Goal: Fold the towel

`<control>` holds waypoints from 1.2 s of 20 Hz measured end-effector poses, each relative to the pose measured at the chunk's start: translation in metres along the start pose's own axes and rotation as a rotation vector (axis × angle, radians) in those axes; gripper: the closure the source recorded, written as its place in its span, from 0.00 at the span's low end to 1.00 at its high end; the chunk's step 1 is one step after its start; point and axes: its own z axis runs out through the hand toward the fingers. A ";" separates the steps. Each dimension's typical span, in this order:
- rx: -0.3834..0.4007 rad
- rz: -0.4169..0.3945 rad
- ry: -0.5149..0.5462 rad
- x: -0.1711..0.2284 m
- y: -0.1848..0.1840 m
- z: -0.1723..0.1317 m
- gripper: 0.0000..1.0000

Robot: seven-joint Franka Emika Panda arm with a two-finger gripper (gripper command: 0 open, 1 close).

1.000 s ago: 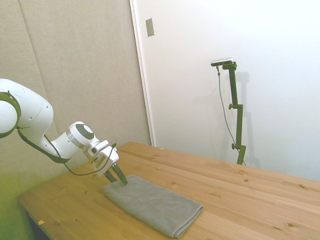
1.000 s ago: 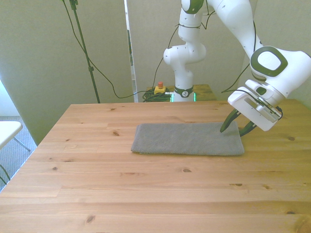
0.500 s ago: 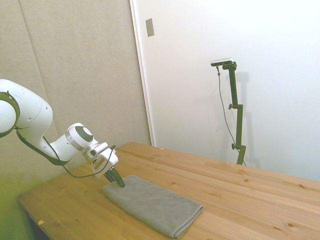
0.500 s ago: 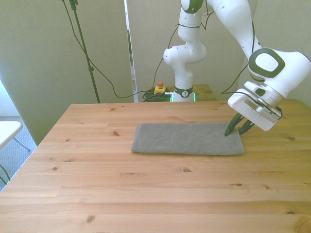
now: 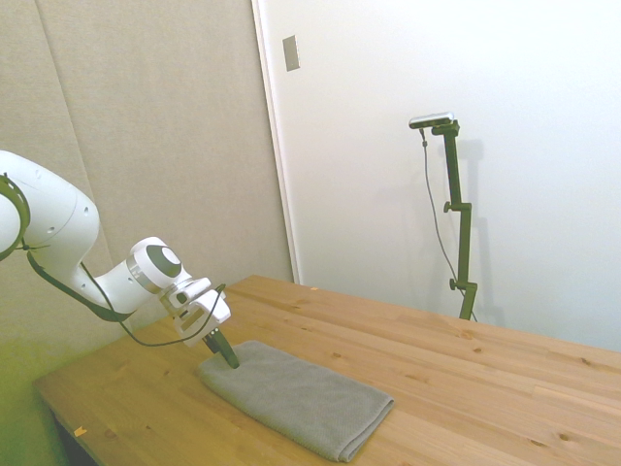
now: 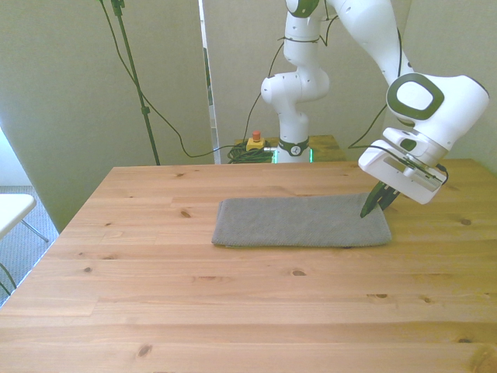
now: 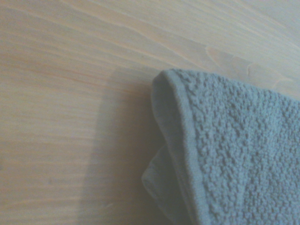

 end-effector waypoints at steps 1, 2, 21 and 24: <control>0.019 -0.002 -0.009 0.002 0.004 -0.005 1.00; 0.033 0.004 -0.019 0.006 0.010 -0.011 1.00; 0.208 0.327 -0.159 0.200 0.236 -0.025 1.00; 0.206 0.358 -0.198 0.218 0.254 0.016 1.00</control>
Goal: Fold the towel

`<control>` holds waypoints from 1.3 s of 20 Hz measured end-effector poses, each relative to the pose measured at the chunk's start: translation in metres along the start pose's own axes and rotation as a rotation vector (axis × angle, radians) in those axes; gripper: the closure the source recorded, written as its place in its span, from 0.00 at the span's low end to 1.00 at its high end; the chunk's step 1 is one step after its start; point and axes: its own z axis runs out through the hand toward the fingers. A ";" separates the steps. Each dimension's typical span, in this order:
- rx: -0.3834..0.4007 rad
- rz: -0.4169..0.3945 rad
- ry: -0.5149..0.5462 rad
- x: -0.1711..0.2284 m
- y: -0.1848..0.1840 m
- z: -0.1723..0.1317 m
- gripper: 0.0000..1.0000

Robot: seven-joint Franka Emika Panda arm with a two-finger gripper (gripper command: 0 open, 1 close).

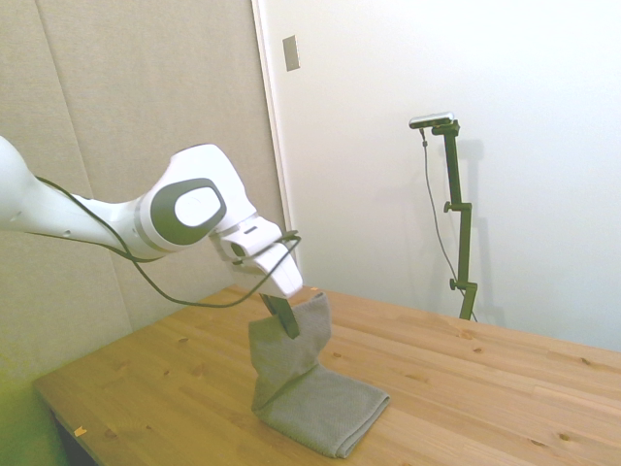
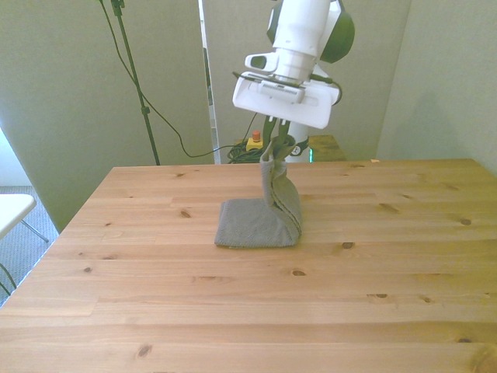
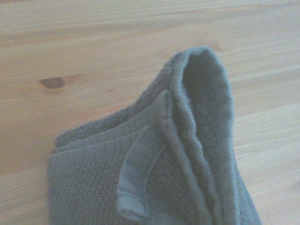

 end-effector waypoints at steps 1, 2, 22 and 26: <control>-0.007 0.008 -0.015 0.008 0.004 0.014 1.00; -0.019 0.015 -0.024 0.015 0.008 0.028 1.00; 0.000 0.047 -0.040 0.042 0.042 0.033 0.00; 0.055 -0.051 -0.105 -0.008 0.076 -0.007 0.00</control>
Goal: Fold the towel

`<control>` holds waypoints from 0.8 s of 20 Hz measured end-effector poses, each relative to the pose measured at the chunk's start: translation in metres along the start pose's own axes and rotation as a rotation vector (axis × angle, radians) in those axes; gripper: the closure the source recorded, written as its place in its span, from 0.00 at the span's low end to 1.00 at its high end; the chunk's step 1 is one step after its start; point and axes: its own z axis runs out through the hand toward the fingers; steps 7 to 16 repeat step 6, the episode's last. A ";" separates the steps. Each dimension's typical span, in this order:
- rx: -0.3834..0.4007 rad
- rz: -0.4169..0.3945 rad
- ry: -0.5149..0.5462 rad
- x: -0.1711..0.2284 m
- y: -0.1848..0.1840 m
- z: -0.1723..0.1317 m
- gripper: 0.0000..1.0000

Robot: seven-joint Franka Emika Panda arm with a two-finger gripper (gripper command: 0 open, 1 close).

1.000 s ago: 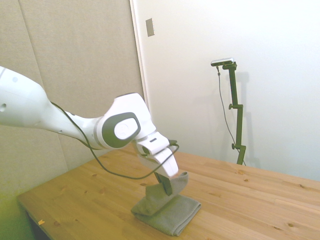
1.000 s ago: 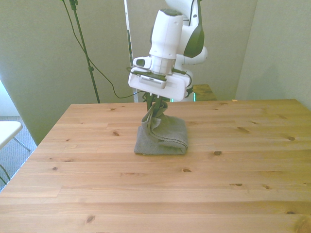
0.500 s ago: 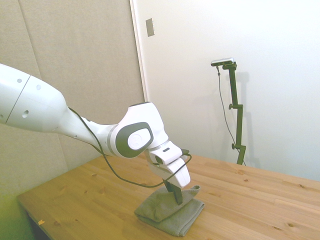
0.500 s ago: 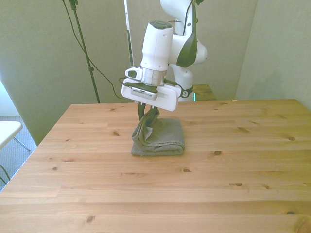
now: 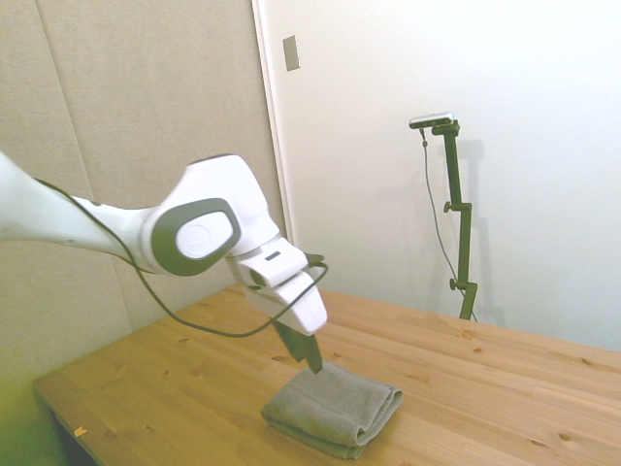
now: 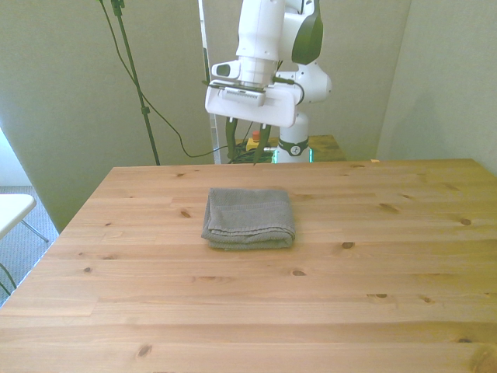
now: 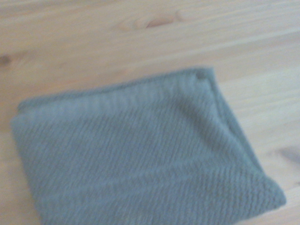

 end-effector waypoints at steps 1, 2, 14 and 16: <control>0.014 -0.028 -0.023 -0.017 0.005 -0.001 0.00; 0.024 -0.049 -0.041 -0.036 0.009 -0.001 0.00; 0.033 -0.125 -0.119 -0.123 0.023 0.012 0.00; 0.033 -0.125 -0.119 -0.123 0.023 0.012 0.00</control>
